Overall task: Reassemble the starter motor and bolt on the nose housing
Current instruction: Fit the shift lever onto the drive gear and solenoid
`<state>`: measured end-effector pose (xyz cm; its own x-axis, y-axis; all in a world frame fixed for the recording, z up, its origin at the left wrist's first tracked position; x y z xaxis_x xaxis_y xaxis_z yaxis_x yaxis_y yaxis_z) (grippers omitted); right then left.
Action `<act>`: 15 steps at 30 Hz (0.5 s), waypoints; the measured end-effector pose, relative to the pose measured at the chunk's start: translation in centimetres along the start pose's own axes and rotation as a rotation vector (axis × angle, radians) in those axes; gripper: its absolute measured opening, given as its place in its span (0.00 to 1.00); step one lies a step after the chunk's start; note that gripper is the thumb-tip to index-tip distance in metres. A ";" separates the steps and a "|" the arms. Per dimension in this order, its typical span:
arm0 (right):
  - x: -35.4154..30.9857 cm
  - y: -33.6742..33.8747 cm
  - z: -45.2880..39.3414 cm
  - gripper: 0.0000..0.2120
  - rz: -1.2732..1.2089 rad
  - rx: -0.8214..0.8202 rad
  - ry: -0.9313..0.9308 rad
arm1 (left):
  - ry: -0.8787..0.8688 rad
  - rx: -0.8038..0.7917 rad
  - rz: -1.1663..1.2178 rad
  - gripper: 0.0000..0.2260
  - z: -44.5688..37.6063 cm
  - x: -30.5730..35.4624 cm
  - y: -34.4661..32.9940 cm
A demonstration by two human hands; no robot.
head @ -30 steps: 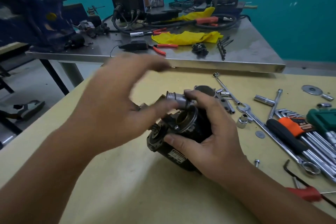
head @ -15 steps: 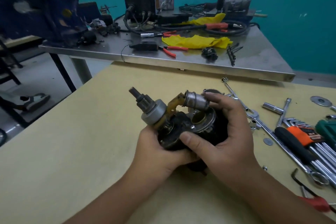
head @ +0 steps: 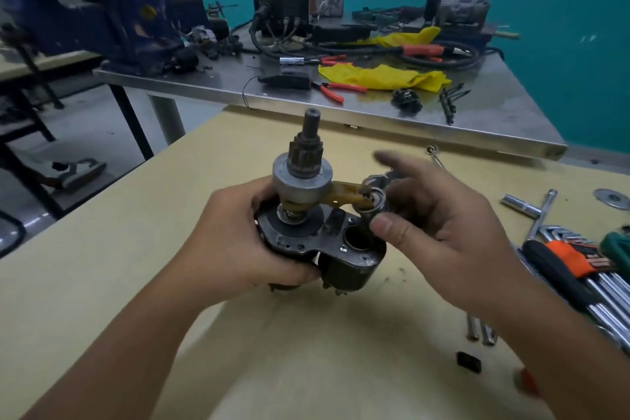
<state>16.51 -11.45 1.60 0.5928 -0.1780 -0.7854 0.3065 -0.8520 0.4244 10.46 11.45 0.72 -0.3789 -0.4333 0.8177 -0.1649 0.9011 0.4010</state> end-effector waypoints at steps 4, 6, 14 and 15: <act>-1.6 0.7 -0.8 0.15 0.422 -0.129 0.123 | -0.023 0.038 0.014 0.29 0.4 0.0 -0.2; -2.4 0.5 -0.8 0.15 0.476 -0.156 0.147 | -0.032 0.069 0.015 0.28 0.5 0.1 -0.4; -3.8 -1.8 -0.8 0.12 0.423 0.002 0.185 | -0.017 0.095 0.124 0.28 0.3 -0.3 -0.1; -3.9 -1.9 -1.0 0.12 0.422 0.005 0.185 | -0.019 0.087 0.147 0.28 0.3 -0.5 0.0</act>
<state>14.35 -8.69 4.33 0.7881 -0.4194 -0.4506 0.0063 -0.7265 0.6872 10.40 11.66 0.25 -0.4220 -0.2971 0.8565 -0.1840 0.9532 0.2400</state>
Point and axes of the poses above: each hand's wrist, its own z-axis away from the middle knuckle, its own y-axis out of the back of the hand, x = y × z, the point moved 2 cm from there along -z, towards the middle knuckle, and after that the axes turned 2 degrees about -y, right-handed, at the moved point
